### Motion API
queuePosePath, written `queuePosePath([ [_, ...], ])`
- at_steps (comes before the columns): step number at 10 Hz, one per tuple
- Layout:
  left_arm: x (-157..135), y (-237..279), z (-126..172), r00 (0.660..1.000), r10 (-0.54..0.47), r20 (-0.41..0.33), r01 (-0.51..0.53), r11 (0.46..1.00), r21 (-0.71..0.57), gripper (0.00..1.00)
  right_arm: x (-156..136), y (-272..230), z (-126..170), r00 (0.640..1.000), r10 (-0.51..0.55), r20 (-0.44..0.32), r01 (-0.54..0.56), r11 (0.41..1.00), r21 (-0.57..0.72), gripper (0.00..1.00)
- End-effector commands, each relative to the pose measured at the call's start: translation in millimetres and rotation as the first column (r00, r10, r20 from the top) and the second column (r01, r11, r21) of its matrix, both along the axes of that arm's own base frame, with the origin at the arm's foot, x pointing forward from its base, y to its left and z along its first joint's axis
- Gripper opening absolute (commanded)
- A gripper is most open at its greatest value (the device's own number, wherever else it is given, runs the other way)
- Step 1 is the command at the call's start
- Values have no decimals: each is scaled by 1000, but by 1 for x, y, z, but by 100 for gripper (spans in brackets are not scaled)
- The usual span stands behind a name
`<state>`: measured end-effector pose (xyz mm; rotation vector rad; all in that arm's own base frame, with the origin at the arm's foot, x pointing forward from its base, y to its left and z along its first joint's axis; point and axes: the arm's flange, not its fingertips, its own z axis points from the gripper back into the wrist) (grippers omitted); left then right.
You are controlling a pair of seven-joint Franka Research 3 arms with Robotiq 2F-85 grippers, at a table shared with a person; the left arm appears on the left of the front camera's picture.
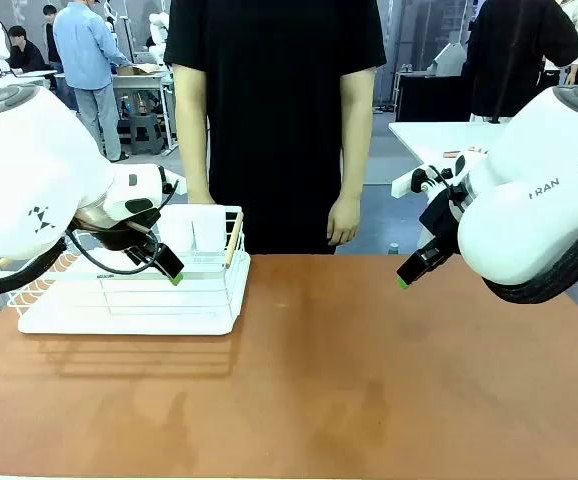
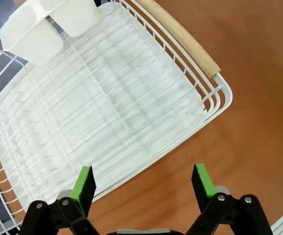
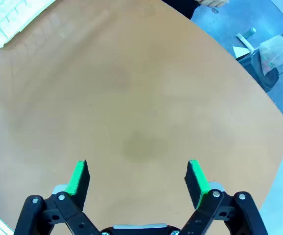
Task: Clean the table.
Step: Pick up the Lint Roller when the human hands it over.
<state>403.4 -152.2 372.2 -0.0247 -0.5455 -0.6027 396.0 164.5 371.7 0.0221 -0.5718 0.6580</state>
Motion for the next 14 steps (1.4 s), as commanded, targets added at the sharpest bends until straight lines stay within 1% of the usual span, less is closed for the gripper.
queuePosePath([
  [1, 0, 0, 0, 1000, 0, 0, 0, 1000, 0, 100, 0, 0, 0, 1000, 0, 0, 0, 1000, 0, 100],
  [11, 0, -1, 0, 1000, -2, 0, 2, 1000, 1, 100, 0, 0, 0, 1000, 0, 0, 0, 1000, -1, 100],
  [12, 10, 1, 30, 999, -30, -19, 29, 997, -73, 100, 1, -10, 30, 997, 42, -62, -34, 991, 131, 100],
  [13, 26, 16, 62, 997, 10, -81, -24, 985, -172, 100, 6, -32, 64, 992, 42, -120, -8, 963, 270, 100],
  [14, 39, 46, 90, 959, 16, -284, -118, 932, -344, 100, 12, -61, 91, 971, 91, -222, 14, 901, 434, 100],
])
